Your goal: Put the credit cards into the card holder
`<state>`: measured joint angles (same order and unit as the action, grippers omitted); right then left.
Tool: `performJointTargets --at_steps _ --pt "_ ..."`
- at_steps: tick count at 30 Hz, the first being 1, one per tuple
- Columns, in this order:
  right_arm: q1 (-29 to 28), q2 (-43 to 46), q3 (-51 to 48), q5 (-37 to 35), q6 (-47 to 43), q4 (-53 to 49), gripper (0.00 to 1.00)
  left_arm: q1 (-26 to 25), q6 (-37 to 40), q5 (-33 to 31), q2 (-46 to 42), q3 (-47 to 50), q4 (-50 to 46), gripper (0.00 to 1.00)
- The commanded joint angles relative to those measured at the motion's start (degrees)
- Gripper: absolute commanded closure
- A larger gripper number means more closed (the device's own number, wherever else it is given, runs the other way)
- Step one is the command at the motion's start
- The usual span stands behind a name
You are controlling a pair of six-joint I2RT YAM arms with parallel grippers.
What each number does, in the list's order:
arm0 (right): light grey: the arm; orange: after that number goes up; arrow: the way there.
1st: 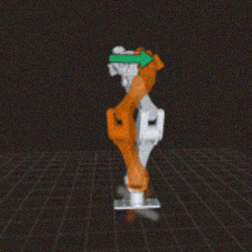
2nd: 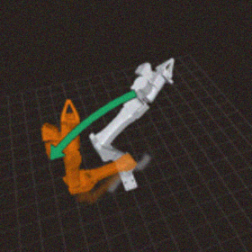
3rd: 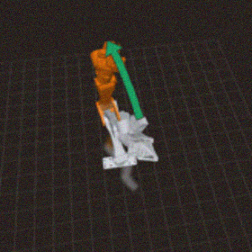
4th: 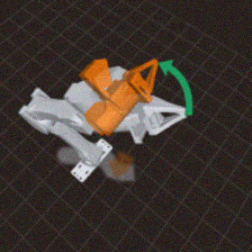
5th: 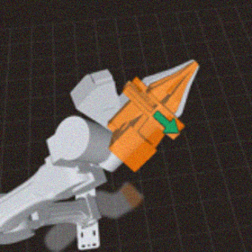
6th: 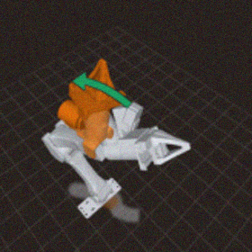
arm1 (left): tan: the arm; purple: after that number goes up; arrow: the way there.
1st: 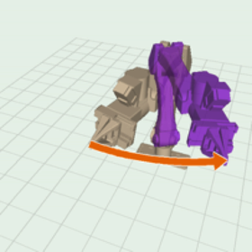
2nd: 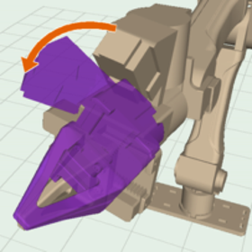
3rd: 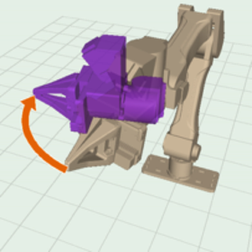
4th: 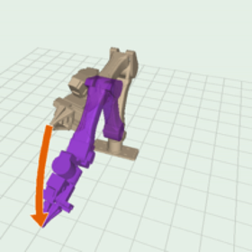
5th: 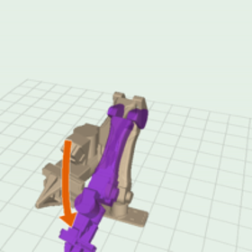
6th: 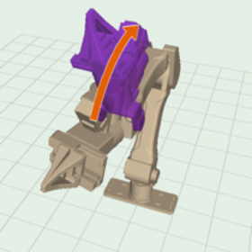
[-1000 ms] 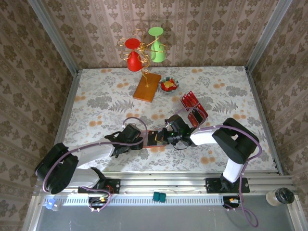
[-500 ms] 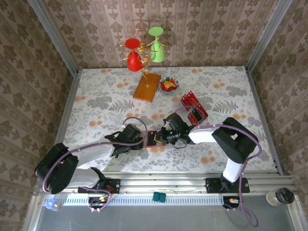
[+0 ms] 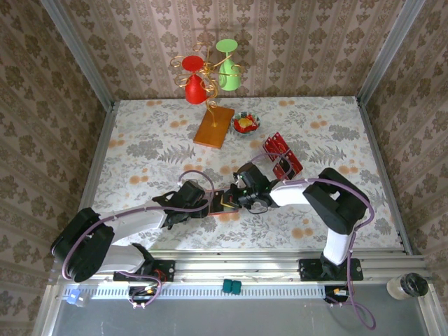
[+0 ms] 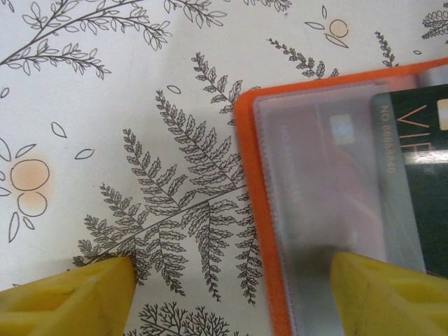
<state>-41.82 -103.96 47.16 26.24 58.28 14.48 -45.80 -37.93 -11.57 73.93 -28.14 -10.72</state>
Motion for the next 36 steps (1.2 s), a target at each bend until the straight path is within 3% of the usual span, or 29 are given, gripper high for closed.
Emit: performJointTargets --at_steps 1,5,8,11,14,20,36 --pt "-0.5 -2.1 1.4 0.6 -1.8 -5.6 1.00 -0.5 -1.5 0.4 1.1 0.8 -1.4 0.25" --pt "-0.3 -0.3 3.2 0.0 -4.9 -10.9 0.89 -0.5 -1.5 0.4 1.0 0.9 -1.3 0.25" --pt "0.4 2.7 4.4 -1.5 -7.9 -16.0 0.73 -0.6 -1.7 0.4 1.0 1.1 -1.1 0.25" --pt "1.2 5.3 5.4 -3.0 -10.3 -20.1 0.69 -0.6 -1.8 0.4 0.8 1.4 -0.9 0.25" --pt "1.5 6.4 6.8 -3.9 -12.2 -22.9 0.72 -0.6 -1.7 0.2 0.7 1.5 -0.8 0.25" --pt "1.4 3.6 10.2 -3.0 -13.3 -23.9 0.89 -0.6 -1.7 0.2 0.5 1.5 -0.7 0.25" --pt "-0.7 -5.7 16.7 -2.3 -13.8 -24.5 0.93 0.4 -0.4 -0.6 -1.0 -0.3 -2.7 0.25"
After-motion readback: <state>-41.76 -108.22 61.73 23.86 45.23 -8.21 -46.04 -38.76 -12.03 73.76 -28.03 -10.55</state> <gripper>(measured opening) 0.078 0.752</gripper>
